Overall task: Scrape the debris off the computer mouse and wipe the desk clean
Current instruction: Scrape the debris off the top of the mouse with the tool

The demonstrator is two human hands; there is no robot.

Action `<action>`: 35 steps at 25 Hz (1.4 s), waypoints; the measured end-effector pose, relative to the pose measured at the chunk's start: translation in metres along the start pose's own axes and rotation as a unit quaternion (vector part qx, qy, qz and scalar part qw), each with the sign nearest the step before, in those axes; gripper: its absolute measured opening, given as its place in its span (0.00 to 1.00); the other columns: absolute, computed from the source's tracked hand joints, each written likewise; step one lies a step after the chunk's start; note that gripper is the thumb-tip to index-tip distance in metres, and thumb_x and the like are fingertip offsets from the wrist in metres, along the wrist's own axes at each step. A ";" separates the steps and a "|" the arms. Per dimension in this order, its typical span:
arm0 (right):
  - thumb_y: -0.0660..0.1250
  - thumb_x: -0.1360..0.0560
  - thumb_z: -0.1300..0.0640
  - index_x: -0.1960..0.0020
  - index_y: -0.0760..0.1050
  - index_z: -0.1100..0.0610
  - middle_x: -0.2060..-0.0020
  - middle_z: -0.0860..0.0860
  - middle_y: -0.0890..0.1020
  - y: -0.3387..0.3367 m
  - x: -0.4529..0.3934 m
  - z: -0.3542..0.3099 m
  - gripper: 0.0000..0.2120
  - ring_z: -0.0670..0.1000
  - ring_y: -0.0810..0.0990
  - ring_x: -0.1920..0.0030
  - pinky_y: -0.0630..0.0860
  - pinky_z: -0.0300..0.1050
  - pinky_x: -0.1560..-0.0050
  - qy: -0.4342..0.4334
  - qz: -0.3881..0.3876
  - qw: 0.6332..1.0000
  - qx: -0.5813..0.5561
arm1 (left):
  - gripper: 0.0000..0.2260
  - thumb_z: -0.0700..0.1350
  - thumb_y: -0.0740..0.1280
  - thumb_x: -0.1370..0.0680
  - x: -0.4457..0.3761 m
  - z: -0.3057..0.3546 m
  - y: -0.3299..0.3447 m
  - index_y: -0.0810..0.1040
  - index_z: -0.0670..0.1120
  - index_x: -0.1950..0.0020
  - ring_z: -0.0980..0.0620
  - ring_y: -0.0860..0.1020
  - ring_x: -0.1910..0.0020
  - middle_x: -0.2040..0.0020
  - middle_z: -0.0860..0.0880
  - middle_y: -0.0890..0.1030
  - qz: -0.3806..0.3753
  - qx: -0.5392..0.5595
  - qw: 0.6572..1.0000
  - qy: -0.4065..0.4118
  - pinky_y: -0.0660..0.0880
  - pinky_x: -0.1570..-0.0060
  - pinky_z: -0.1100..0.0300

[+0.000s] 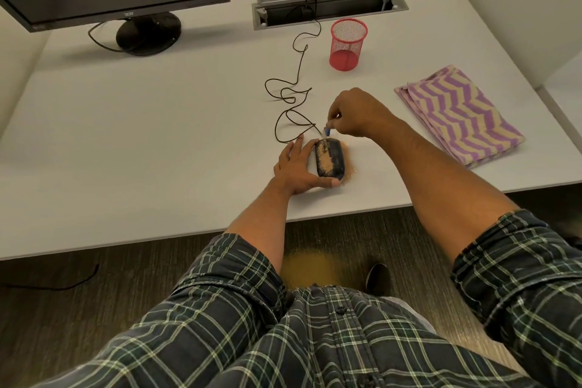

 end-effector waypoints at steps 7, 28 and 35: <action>0.73 0.26 0.54 0.49 0.86 0.57 0.52 0.53 0.85 0.004 -0.002 0.013 0.09 0.52 0.79 0.55 0.74 0.45 0.57 0.014 0.020 0.999 -0.024 | 0.54 0.71 0.74 0.36 0.000 0.000 0.000 0.47 0.62 0.19 0.49 0.38 0.20 0.18 0.55 0.40 0.001 0.012 1.000 0.003 0.46 0.23 0.39; 0.72 0.27 0.55 0.50 0.85 0.55 0.53 0.53 0.85 0.008 -0.007 -0.004 0.08 0.54 0.81 0.55 0.78 0.49 0.56 -0.025 -0.005 0.995 0.092 | 0.53 0.70 0.75 0.35 0.003 0.000 -0.001 0.47 0.62 0.19 0.50 0.38 0.20 0.18 0.56 0.40 0.005 0.014 1.000 0.004 0.45 0.23 0.40; 0.74 0.28 0.55 0.50 0.86 0.56 0.54 0.53 0.85 0.007 -0.010 0.006 0.08 0.53 0.81 0.56 0.76 0.45 0.59 0.006 -0.012 0.999 0.046 | 0.53 0.70 0.75 0.36 0.001 0.000 0.000 0.47 0.63 0.19 0.50 0.38 0.20 0.18 0.57 0.40 0.004 0.014 1.000 0.002 0.46 0.23 0.39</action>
Point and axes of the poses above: each hand's wrist, its own x-axis away from the middle knuckle, its own y-axis out of the palm, z = x × y, the point moved 4 cm from there along -x, towards the middle knuckle
